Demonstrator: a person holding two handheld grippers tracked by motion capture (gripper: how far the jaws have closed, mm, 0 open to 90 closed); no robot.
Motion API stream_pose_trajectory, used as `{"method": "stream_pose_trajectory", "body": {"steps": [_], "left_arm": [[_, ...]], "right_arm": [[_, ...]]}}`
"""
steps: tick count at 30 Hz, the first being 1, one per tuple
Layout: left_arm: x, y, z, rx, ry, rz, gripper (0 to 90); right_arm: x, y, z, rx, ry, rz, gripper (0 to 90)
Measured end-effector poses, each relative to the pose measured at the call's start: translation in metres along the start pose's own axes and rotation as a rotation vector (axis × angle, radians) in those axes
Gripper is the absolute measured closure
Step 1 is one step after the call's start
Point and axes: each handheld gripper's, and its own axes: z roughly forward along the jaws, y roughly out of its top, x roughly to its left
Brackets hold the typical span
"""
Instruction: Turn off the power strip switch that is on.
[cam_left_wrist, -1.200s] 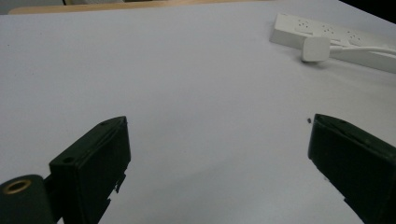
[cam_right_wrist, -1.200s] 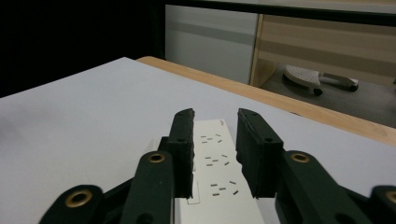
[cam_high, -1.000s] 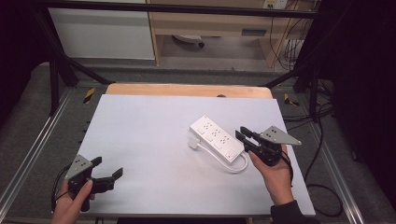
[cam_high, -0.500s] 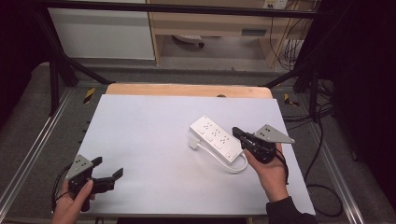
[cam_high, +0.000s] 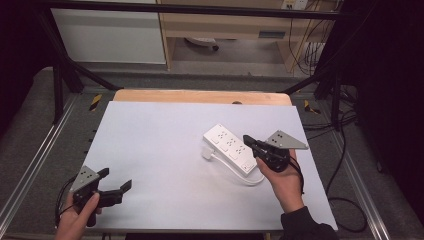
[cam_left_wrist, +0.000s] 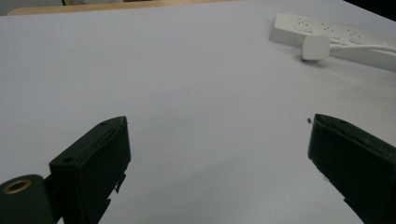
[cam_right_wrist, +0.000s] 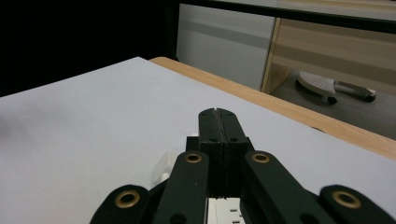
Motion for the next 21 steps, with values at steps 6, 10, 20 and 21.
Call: {"method": "stream_pose_trajectory", "body": {"steps": [6,10,20,21], "left_arm": [[0.0,0.0,0.0,0.0,-0.001,-0.002,5.7],[0.0,0.0,0.0,0.0,0.0,-0.001,5.6],[0.0,0.0,0.0,-0.001,-0.002,-0.001,5.7],[0.0,0.0,0.0,-0.001,-0.002,-0.001,5.6]], "right_arm": [[0.002,0.001,0.006,0.01,0.009,-0.002,90.0],[0.006,-0.001,0.016,0.028,0.024,-0.016,90.0],[0.012,-0.004,0.028,0.044,0.045,-0.018,90.0],[0.012,-0.004,0.029,0.046,0.046,-0.021,90.0]]}}
